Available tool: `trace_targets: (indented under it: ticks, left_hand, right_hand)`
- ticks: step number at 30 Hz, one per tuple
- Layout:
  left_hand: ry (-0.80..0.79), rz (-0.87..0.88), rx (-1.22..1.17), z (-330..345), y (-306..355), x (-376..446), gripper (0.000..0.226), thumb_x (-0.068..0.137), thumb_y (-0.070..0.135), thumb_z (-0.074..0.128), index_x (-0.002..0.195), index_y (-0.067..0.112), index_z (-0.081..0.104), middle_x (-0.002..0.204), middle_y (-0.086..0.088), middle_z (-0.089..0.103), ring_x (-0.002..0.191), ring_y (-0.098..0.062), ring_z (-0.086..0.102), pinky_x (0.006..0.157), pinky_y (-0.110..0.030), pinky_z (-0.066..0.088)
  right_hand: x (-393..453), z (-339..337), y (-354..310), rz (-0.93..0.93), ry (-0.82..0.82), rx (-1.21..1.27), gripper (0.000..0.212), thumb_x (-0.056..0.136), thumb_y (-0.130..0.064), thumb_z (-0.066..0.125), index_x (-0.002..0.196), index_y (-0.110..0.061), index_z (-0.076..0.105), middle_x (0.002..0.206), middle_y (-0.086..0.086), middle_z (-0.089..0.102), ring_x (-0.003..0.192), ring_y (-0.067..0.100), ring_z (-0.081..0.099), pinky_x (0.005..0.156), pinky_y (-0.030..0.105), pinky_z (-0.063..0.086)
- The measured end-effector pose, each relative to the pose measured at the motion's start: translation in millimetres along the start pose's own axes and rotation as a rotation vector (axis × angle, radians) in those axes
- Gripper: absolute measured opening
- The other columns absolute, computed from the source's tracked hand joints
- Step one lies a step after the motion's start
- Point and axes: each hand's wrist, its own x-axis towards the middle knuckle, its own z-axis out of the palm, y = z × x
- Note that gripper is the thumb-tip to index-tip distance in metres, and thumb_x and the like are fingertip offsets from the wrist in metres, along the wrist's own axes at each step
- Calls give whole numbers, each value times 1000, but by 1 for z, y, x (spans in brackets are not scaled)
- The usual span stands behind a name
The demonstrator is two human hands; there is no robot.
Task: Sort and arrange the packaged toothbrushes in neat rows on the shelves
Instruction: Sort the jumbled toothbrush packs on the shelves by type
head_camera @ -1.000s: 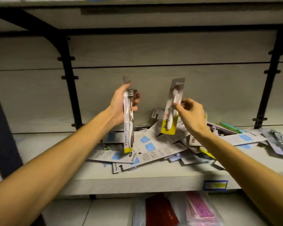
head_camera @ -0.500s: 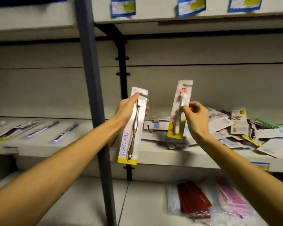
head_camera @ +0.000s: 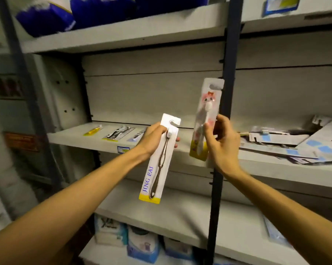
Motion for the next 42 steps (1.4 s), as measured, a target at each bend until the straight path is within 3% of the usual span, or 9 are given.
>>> trace_targets:
  ticks: [3,6,11,16,20,25,30,37,42]
  left_hand:
    - [190,-19,84,-53,-16,8,24,100,8,43,105,9,66,98,-19,73,86,-31,70,69,-28,56]
    - [301,-73,88,-104,-33,22,22,101,9,47,100,14,68,92,-8,73,70,-12,71,58,-17,54]
    - [427,-366,-93,-186,-65,56,17,99,4,42,90,3,57,96,-22,65,84,-32,64,98,-48,52]
    - [525,-410,-72,-250,-67,106,21,91,-8,33,87,1,52,86,-20,59,76,-33,62,58,-39,59]
    - [589,-337,-12,-288,-62,161,21,88,-14,41,95,-3,57,95,-25,61,77,-34,63,69,-39,59]
    - [552,-296,29,-317,-65,219,20,89,-13,52,100,-3,64,112,-27,66,100,-37,68,98,-47,54]
    - [418,-253,238,-326,-87,269,14,91,-8,56,84,4,60,87,-17,65,66,-22,61,69,-31,55]
    - [17,-70,1122,-355,-134,302,44,95,56,52,121,24,70,124,-4,68,117,-29,60,98,-41,50]
    - [61,35,1209,-407,-122,318,43,100,50,46,114,19,72,129,-7,66,120,-33,57,95,-38,50]
  right_hand:
    - [1,47,0,-2,-125,-59,45,95,-52,54,130,-23,54,107,-19,65,90,2,67,67,21,59]
    - [9,84,16,31,-291,-149,37,98,-49,55,127,-27,57,95,-13,70,81,5,68,69,35,60]
    - [36,155,50,185,-365,-147,29,96,-31,63,120,-16,64,78,1,71,68,22,66,68,51,56]
    - [82,233,82,338,-409,-5,21,97,-21,63,115,-12,67,79,5,72,67,17,64,61,41,57]
    - [124,280,106,372,-425,18,10,97,-18,64,105,-14,67,70,-3,68,59,10,59,52,27,53]
    - [143,319,129,432,-374,43,18,96,-15,65,104,0,67,69,0,67,55,18,57,47,27,51]
    - [157,344,146,455,-330,26,24,95,-16,67,115,-3,64,77,6,70,56,23,58,58,43,54]
    - [170,386,159,434,-299,-82,36,94,-26,68,126,-13,60,91,5,75,69,12,67,60,33,56]
    - [179,441,146,465,-274,-97,22,93,-26,68,112,-16,63,91,8,75,71,15,67,64,38,59]
